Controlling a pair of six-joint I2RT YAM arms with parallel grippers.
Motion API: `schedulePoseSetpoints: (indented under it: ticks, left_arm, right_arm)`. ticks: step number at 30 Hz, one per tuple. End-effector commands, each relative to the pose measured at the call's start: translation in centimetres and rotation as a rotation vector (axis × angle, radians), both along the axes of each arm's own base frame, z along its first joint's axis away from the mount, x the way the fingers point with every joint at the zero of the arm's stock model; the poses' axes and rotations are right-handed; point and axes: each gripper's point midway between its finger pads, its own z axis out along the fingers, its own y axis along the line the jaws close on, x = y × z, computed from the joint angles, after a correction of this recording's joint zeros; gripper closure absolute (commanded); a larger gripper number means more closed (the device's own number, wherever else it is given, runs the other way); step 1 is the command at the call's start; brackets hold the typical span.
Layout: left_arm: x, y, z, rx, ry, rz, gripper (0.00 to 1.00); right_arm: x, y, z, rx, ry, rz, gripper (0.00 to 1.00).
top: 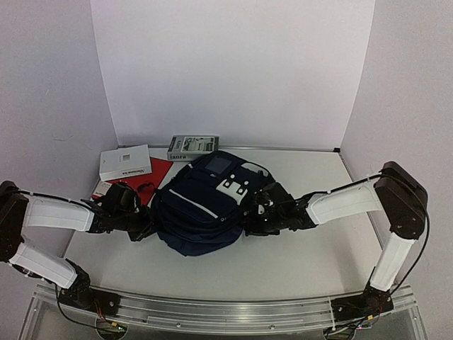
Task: Pack the student bag
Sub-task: Adjust the student bag at the center of the board.
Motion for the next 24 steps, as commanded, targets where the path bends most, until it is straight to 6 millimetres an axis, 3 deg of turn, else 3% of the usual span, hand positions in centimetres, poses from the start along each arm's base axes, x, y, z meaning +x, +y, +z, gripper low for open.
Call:
schedulePoseSetpoints:
  ticks: [1, 6, 9, 15, 20, 24]
  left_arm:
    - [4.8, -4.0, 9.4, -0.169, -0.289, -0.059, 1.00]
    - [6.9, -4.7, 13.0, -0.184, -0.382, -0.048, 1.00]
    - [7.8, -5.4, 13.7, -0.192, -0.401, -0.061, 1.00]
    - [10.4, -7.1, 12.7, -0.140, -0.414, -0.119, 1.00]
    - [13.4, -10.1, 11.6, -0.124, -0.454, -0.228, 1.00]
    - [15.8, -11.4, 10.4, -0.079, -0.493, -0.295, 1.00]
  right_arm:
    - [-2.7, 4.5, 7.0, 0.141, -0.105, 0.145, 1.00]
    - [-5.1, 6.7, 9.0, 0.163, -0.128, 0.217, 1.00]
    - [-5.5, 8.0, 9.7, 0.172, -0.137, 0.225, 1.00]
    - [-4.5, 8.6, 10.4, 0.213, -0.103, 0.112, 1.00]
    - [-4.9, 8.4, 8.4, 0.238, 0.007, 0.023, 0.99]
    - [-5.4, 9.1, 8.4, 0.272, 0.038, 0.044, 0.87]
